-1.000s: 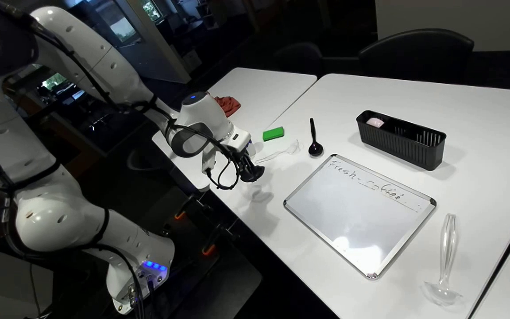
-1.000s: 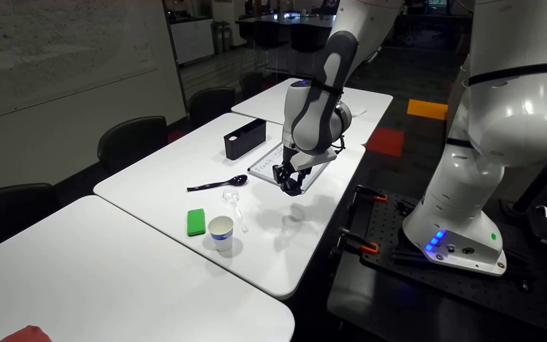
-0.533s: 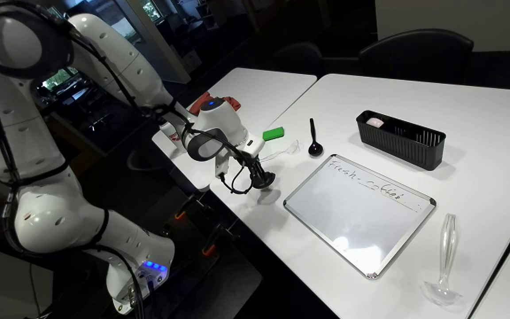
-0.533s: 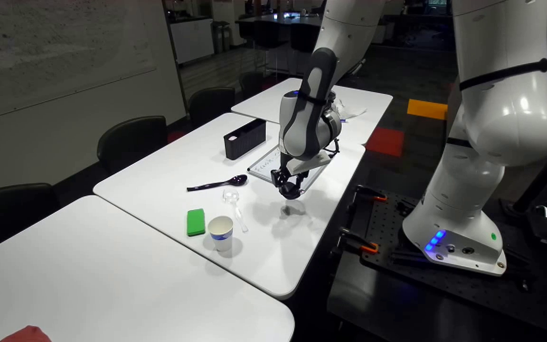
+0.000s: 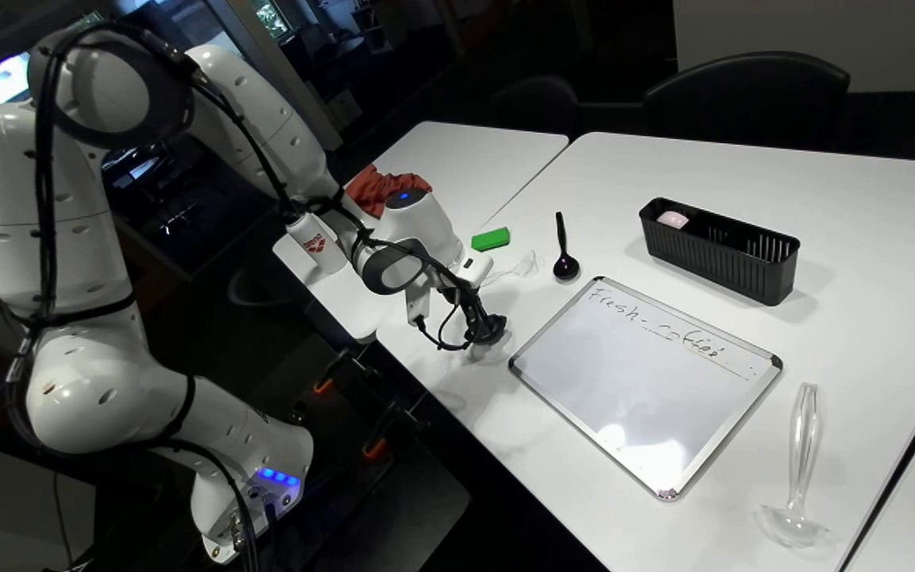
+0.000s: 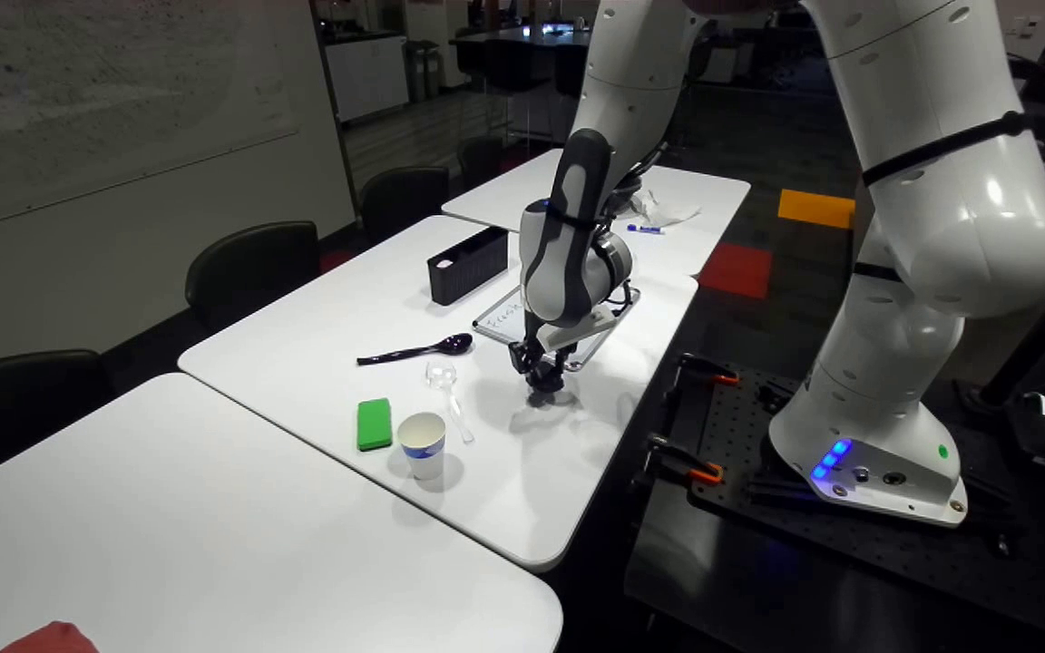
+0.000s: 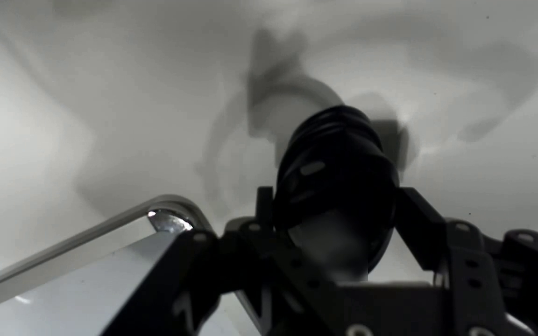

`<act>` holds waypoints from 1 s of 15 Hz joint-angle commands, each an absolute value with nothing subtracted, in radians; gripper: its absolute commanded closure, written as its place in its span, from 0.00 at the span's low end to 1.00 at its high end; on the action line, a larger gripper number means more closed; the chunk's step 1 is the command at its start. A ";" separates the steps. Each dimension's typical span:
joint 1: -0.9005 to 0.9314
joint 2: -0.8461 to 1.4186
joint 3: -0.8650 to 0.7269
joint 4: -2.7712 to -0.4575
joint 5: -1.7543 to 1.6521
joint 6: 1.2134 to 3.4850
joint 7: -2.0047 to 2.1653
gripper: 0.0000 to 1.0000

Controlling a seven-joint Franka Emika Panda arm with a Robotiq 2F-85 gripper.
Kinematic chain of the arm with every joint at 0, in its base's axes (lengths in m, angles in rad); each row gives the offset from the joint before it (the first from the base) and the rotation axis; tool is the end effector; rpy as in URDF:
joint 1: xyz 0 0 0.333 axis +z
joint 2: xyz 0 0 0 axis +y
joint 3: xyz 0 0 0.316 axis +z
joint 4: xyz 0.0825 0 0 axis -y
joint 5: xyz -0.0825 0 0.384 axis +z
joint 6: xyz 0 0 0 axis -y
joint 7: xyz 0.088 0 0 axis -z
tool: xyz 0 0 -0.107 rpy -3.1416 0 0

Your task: Remove the black lid from the cup and place it on the table

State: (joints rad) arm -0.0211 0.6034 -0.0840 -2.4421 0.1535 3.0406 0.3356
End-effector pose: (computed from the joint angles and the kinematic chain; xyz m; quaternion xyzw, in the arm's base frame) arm 0.4492 -0.0652 0.0662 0.9583 -0.2853 0.0022 0.0160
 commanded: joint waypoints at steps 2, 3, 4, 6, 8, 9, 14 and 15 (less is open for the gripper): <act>-0.013 0.677 -0.076 -2.385 0.169 3.072 0.298 0.30; -0.009 0.686 -0.076 -2.377 0.167 3.072 0.296 0.28; -0.003 0.689 -0.077 -2.375 0.165 3.075 0.291 0.18; 0.019 0.676 -0.074 -2.386 0.166 3.095 0.290 0.07; 0.062 0.623 -0.084 -2.431 0.165 3.131 0.296 0.00; 0.078 0.600 -0.084 -2.450 0.164 3.157 0.292 0.00; 0.241 0.390 -0.172 -2.609 0.182 3.243 0.296 0.00; 0.282 0.343 -0.209 -2.636 0.184 3.241 0.293 0.00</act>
